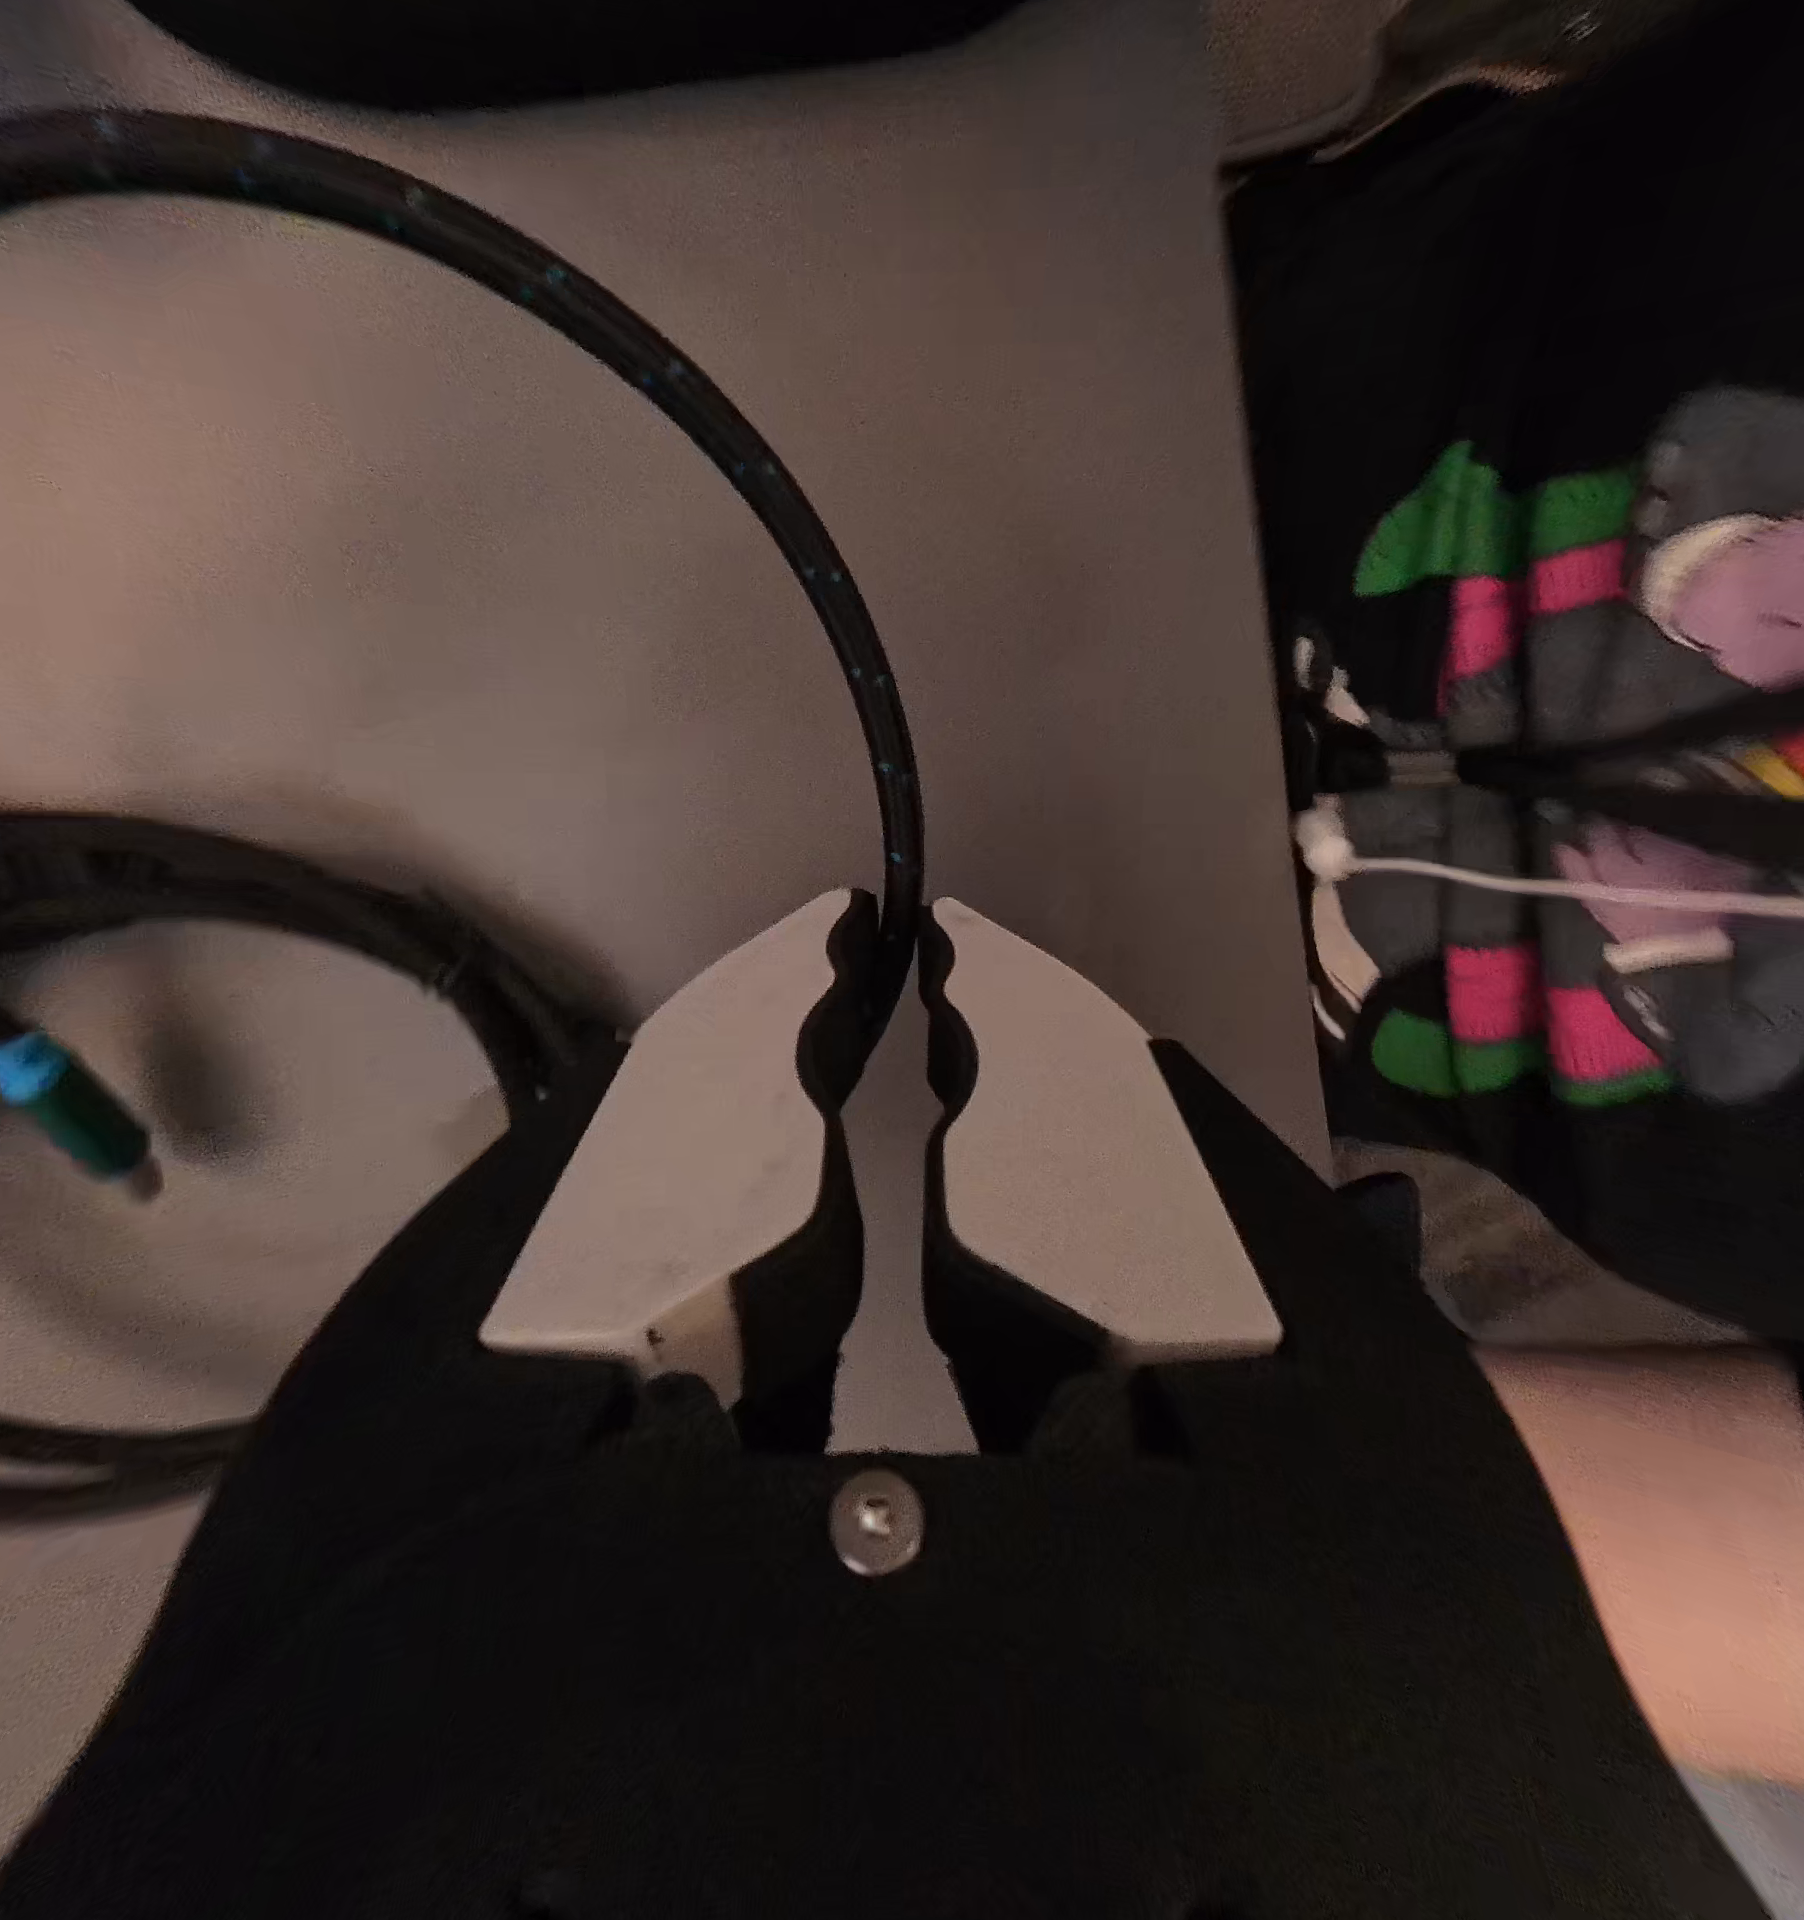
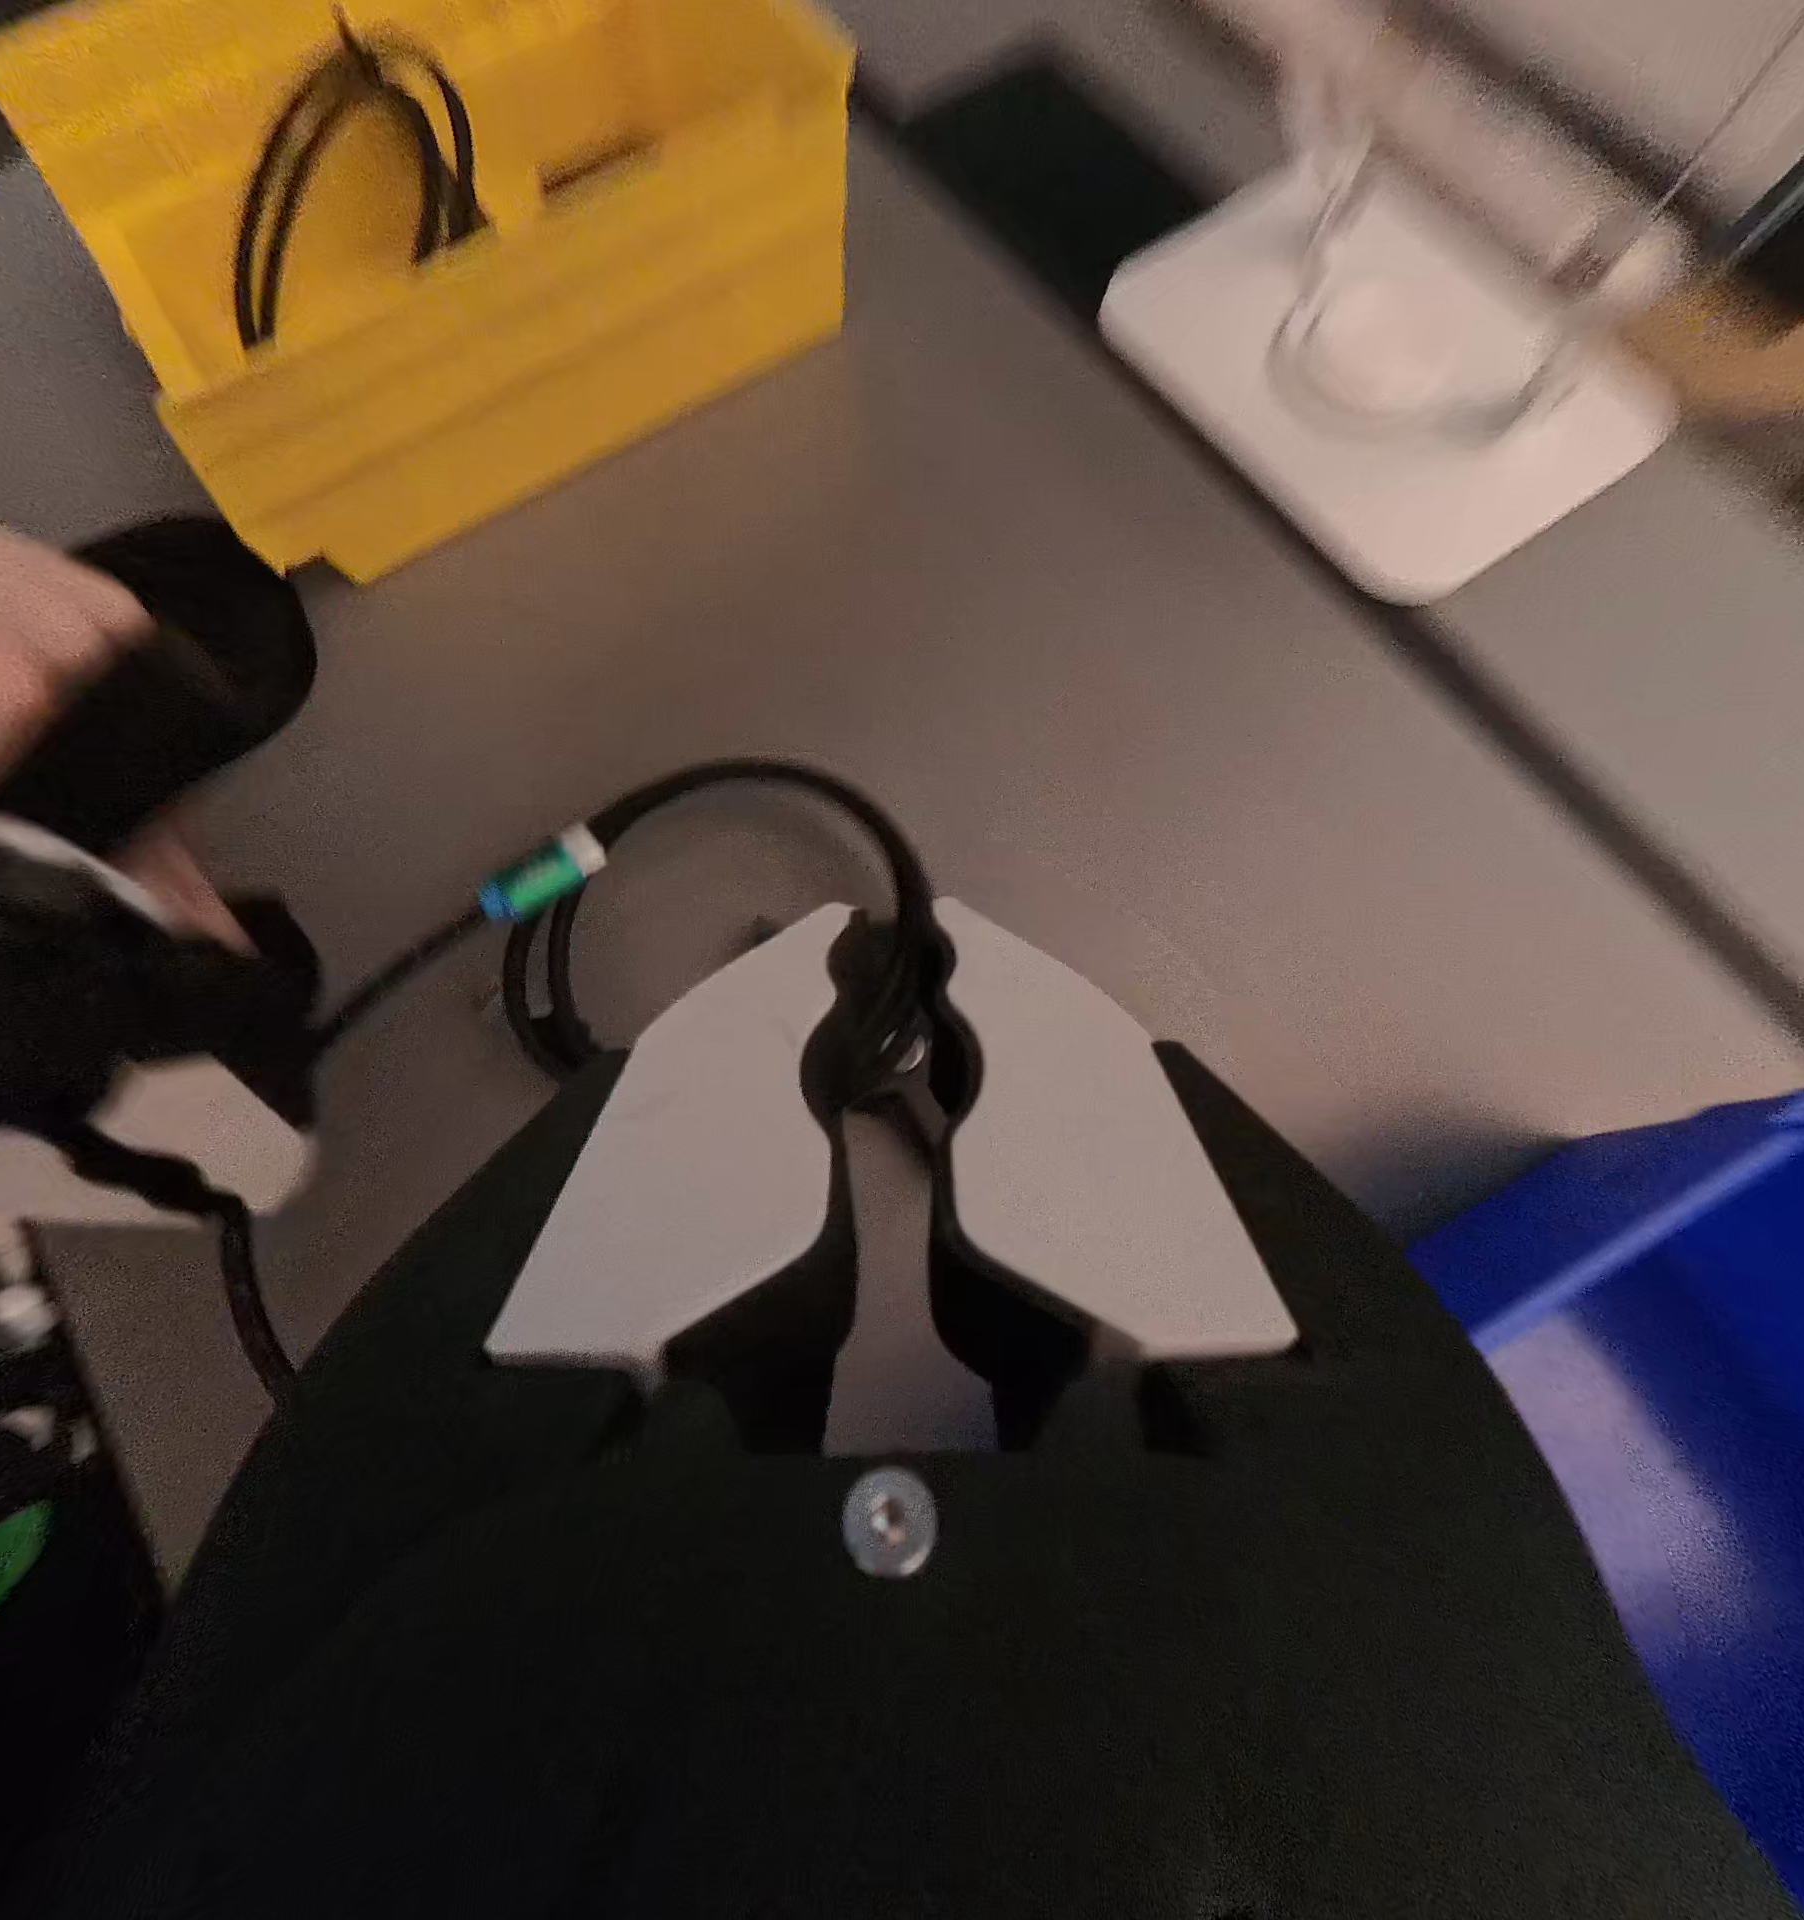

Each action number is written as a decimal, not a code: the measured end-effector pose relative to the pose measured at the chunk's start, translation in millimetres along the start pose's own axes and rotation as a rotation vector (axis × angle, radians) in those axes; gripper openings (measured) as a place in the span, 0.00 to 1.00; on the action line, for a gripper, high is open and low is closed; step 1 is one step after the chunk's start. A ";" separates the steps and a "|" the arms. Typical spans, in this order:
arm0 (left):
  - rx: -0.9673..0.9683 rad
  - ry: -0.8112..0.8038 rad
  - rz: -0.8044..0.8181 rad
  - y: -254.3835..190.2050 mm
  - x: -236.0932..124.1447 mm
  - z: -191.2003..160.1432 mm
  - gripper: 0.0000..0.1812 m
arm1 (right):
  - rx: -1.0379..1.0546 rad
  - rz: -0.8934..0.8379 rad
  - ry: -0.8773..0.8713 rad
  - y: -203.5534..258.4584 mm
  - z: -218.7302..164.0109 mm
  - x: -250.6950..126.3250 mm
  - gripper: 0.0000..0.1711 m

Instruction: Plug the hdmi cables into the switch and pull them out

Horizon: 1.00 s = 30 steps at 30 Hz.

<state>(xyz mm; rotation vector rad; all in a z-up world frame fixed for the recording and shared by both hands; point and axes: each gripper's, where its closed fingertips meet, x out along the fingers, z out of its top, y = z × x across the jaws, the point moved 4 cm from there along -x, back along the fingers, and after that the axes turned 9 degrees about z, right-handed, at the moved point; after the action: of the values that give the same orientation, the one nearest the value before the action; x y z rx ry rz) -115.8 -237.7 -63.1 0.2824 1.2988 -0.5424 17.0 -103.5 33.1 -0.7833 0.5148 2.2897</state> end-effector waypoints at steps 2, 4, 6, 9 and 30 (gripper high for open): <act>-0.012 -0.094 0.018 0.6 -34.0 -13.9 0.03 | 0.073 0.001 0.141 -9.2 -17.5 22.6 0.01; -0.038 -0.195 0.076 2.0 -69.4 -31.2 0.03 | 0.115 -0.037 0.288 -18.3 -38.6 34.1 0.01; -0.110 -0.292 0.161 6.3 -102.7 -49.6 0.03 | 0.150 -0.002 0.435 -17.7 -62.5 42.1 0.01; -0.296 -0.392 0.278 15.3 -142.9 -81.3 0.03 | 0.227 0.096 0.668 -8.3 -100.5 50.8 0.01; -0.548 -0.704 0.713 30.6 -227.5 -113.8 0.03 | 0.164 0.365 0.483 55.8 -58.5 189.1 0.00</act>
<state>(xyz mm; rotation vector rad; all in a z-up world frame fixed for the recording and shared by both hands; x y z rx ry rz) -232.7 -105.9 122.9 0.0638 0.5497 0.3185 -113.2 -88.5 -125.4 -1.2496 1.1300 2.3323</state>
